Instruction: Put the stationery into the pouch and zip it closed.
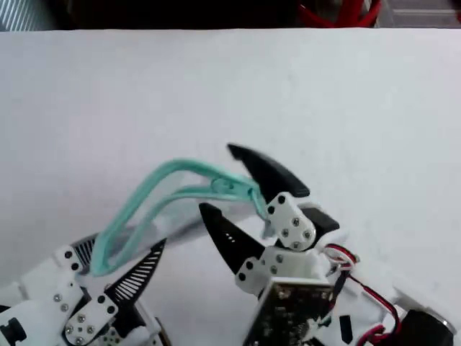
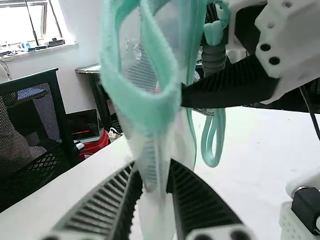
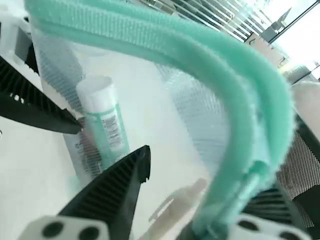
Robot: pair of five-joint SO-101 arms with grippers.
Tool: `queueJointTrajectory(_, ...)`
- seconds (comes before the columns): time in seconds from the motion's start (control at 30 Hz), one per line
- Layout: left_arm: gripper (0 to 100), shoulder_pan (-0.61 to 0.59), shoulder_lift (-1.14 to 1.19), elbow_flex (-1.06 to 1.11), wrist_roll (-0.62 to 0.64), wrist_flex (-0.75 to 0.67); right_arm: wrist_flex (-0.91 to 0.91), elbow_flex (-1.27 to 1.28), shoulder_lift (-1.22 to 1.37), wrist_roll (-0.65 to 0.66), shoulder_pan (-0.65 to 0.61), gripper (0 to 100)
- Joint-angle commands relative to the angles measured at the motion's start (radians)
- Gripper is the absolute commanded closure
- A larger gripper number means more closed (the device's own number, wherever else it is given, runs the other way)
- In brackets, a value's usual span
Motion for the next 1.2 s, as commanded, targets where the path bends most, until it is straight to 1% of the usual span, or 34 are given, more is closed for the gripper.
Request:
queueJointTrajectory(0.0,98,0.051,0.007,-0.014,-0.018,-0.035,0.044,0.008,0.058,0.006,0.004,75.7)
queueJointTrajectory(0.2,98,0.051,0.007,0.117,-0.012,-0.048,0.045,0.011,0.059,0.009,0.004,79.5)
queueJointTrajectory(0.37,98,0.051,0.007,0.161,-0.018,-0.051,0.062,-0.032,0.062,0.009,0.01,75.1)
queueJointTrajectory(0.4,98,0.051,0.007,0.163,-0.02,-0.051,0.067,-0.032,0.067,0.009,0.01,76.2)
queueJointTrajectory(0.43,98,0.051,0.007,0.163,-0.02,-0.051,0.067,-0.031,0.067,0.009,0.01,79.4)
queueJointTrajectory(0.53,98,0.035,0.007,0.164,-0.02,-0.051,0.041,0.017,0.068,0.037,0.056,98.8)
queueJointTrajectory(0.63,98,-0.044,0.007,0.17,-0.02,-0.063,-0.025,0.147,0.067,0.061,0.136,94.3)
queueJointTrajectory(0.7,98,-0.104,0.007,0.209,-0.02,-0.101,-0.108,0.259,0.065,0.064,0.162,97.4)
queueJointTrajectory(0.77,98,-0.156,0.007,0.287,-0.018,-0.173,-0.189,0.361,0.059,0.064,0.165,98.0)
queueJointTrajectory(0.9,97,-0.2,0.007,0.459,-0.014,-0.333,-0.285,0.456,0.059,0.063,0.163,97.9)
queueJointTrajectory(0.97,93,-0.199,0.007,0.497,-0.011,-0.365,-0.314,0.485,0.059,0.063,0.163,97.9)
queueJointTrajectory(1.07,84,-0.199,0.007,0.514,-0.005,-0.374,-0.358,0.543,0.064,0.063,0.163,97.9)
queueJointTrajectory(1.17,80,-0.199,0.007,0.519,0.061,-0.37,-0.417,0.615,0.059,0.06,0.166,97.9)
